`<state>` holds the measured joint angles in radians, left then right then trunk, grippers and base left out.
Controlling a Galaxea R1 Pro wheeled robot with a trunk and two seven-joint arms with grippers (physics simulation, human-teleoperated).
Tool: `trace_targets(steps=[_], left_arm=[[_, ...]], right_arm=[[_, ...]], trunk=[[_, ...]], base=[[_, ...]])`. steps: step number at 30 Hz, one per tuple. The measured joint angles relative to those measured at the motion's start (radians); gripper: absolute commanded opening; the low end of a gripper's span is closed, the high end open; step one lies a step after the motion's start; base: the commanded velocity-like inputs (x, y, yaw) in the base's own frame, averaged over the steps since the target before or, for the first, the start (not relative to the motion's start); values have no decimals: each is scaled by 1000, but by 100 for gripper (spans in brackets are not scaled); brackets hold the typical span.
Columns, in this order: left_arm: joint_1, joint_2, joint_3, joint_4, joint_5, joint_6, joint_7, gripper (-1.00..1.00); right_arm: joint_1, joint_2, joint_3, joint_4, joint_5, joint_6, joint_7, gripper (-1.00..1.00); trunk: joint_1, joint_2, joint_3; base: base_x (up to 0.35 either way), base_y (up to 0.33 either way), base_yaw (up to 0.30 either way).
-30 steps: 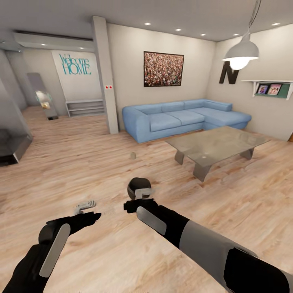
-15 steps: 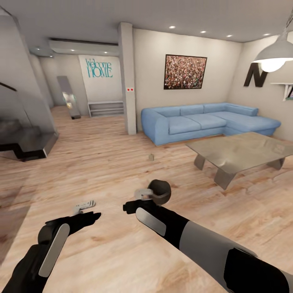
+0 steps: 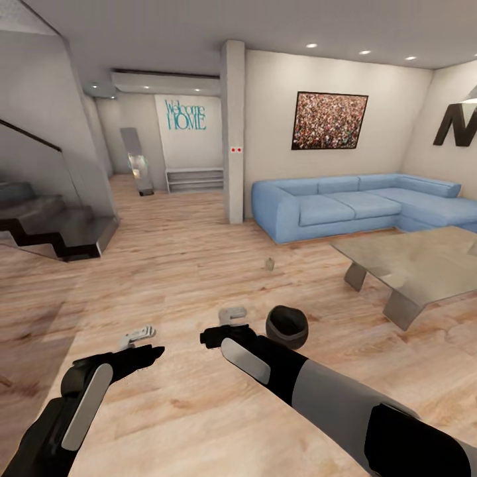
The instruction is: Place each of the two pumpkins and all three candles from the living room inside a cabinet in the living room (use any cabinet), then make sure every cabinet is closed, and position the cauldron so it is next to a table in the living room.
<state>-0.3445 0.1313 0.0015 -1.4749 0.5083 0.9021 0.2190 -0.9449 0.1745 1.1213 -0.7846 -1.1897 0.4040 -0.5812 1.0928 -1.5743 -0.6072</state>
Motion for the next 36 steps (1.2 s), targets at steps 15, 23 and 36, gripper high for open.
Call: trace_targets(steps=[15,23,36], left_arm=[[0,-1,0,2,3,0,0,100],[0,-1,0,2,3,1,0,100],[0,-1,0,2,3,1,0,100]], right_arm=[[0,0,0,0,0,1,19,100],[0,0,0,0,0,1,19,100],[0,0,0,0,0,-19,20,100]], trunk=[[0,0,7],[0,0,14],[0,0,15]], base=[[292,192,80],[282,214,127],[270,225,15]])
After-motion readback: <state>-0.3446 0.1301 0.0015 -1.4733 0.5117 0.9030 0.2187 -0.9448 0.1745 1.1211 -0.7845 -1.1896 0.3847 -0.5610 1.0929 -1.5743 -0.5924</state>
